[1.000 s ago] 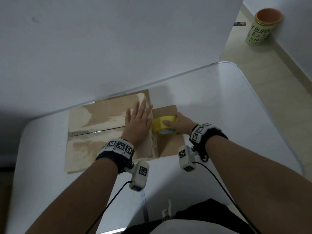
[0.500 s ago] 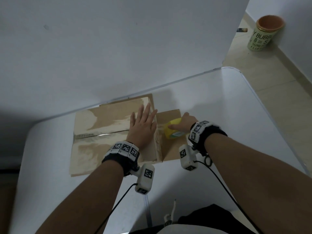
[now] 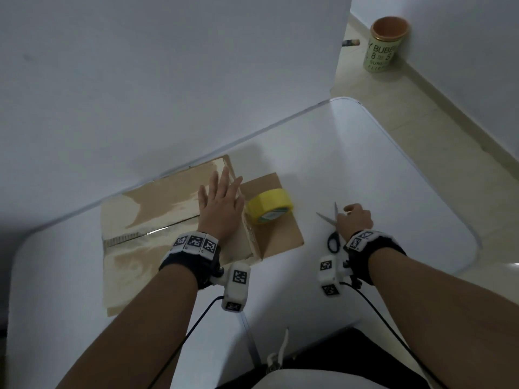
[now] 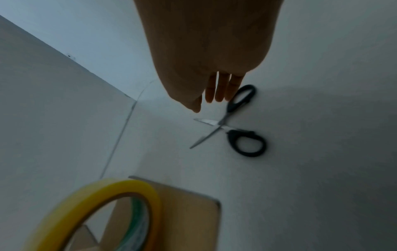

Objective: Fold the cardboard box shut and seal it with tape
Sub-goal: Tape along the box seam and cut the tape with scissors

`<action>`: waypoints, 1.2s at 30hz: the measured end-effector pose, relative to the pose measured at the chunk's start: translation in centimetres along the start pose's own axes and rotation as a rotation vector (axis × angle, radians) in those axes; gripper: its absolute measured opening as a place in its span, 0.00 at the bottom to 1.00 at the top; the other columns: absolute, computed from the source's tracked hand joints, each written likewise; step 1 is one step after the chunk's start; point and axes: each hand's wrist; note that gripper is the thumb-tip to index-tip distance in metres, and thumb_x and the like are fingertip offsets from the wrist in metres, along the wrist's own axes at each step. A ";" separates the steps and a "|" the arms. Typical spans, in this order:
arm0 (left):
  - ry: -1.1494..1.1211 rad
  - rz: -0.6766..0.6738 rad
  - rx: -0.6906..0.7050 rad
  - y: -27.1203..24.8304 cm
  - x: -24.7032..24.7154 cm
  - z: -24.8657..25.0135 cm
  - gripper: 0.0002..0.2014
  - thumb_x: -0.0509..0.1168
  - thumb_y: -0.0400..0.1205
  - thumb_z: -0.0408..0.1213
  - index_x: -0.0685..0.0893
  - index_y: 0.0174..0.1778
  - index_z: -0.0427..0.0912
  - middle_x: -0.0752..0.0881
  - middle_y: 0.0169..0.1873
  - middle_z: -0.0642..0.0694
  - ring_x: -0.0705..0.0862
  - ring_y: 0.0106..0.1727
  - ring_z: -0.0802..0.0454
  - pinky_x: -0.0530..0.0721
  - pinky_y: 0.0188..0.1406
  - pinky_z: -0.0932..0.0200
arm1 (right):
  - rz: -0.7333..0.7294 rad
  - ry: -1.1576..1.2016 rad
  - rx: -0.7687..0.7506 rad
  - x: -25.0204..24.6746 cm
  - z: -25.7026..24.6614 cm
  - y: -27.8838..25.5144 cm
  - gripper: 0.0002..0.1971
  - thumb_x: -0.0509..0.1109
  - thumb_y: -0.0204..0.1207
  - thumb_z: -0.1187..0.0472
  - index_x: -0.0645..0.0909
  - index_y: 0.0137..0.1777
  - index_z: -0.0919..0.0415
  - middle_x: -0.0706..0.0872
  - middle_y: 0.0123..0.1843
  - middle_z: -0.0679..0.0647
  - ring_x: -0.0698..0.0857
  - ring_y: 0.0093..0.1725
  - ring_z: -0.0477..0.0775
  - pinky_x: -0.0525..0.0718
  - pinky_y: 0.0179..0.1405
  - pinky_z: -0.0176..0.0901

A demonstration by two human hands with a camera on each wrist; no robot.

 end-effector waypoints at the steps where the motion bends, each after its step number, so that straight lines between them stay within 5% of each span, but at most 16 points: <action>1: -0.010 -0.004 -0.002 0.0 -0.1 0.0 0.24 0.43 0.89 0.50 0.54 0.83 0.60 0.37 0.84 0.54 0.34 0.84 0.52 0.35 0.81 0.40 | -0.001 -0.044 0.016 0.3 1.0 -0.3 0.16 0.63 0.80 0.59 0.75 0.66 0.62 0.72 0.70 0.67 0.74 0.67 0.69 0.72 0.68 0.56; 9: -0.043 -0.031 -0.002 -0.1 -0.6 0.1 0.23 0.44 0.88 0.52 0.57 0.82 0.63 0.38 0.84 0.55 0.35 0.84 0.51 0.34 0.81 0.40 | 0.039 -0.314 -0.166 2.7 5.2 -2.4 0.19 0.67 0.80 0.57 0.73 0.66 0.69 0.72 0.67 0.68 0.74 0.62 0.68 0.71 0.64 0.54; 15: -0.059 -0.061 0.007 0.2 -1.0 -0.1 0.22 0.46 0.88 0.52 0.60 0.81 0.63 0.38 0.85 0.55 0.35 0.84 0.50 0.35 0.81 0.39 | 0.087 -0.230 -0.068 3.5 4.9 -2.9 0.26 0.71 0.75 0.55 0.70 0.66 0.70 0.70 0.68 0.68 0.71 0.66 0.68 0.76 0.59 0.56; 20: -0.063 -0.052 0.009 0.2 -1.0 -0.1 0.22 0.47 0.88 0.52 0.62 0.80 0.64 0.39 0.85 0.55 0.35 0.85 0.51 0.35 0.80 0.39 | 0.157 -0.211 -0.002 4.1 4.3 -2.5 0.32 0.67 0.75 0.40 0.71 0.64 0.69 0.73 0.65 0.66 0.73 0.64 0.67 0.75 0.58 0.56; 29: -0.075 -0.058 0.018 0.4 -0.8 -0.3 0.22 0.48 0.88 0.53 0.62 0.80 0.64 0.39 0.85 0.55 0.34 0.84 0.51 0.34 0.81 0.38 | 0.222 -0.220 -0.038 4.1 3.7 -1.9 0.18 0.63 0.81 0.59 0.69 0.65 0.72 0.74 0.65 0.70 0.76 0.61 0.68 0.77 0.56 0.58; 36: -0.082 -0.036 0.018 0.2 -0.7 0.0 0.22 0.48 0.87 0.52 0.62 0.79 0.64 0.39 0.85 0.56 0.34 0.84 0.51 0.34 0.81 0.38 | -0.005 -0.312 -0.154 1.3 4.2 -1.4 0.20 0.63 0.82 0.53 0.69 0.61 0.71 0.83 0.55 0.69 0.82 0.44 0.63 0.74 0.36 0.46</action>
Point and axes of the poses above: each hand's wrist, its own y-axis towards the middle knuckle, its own x-axis out of the palm, z = x × y
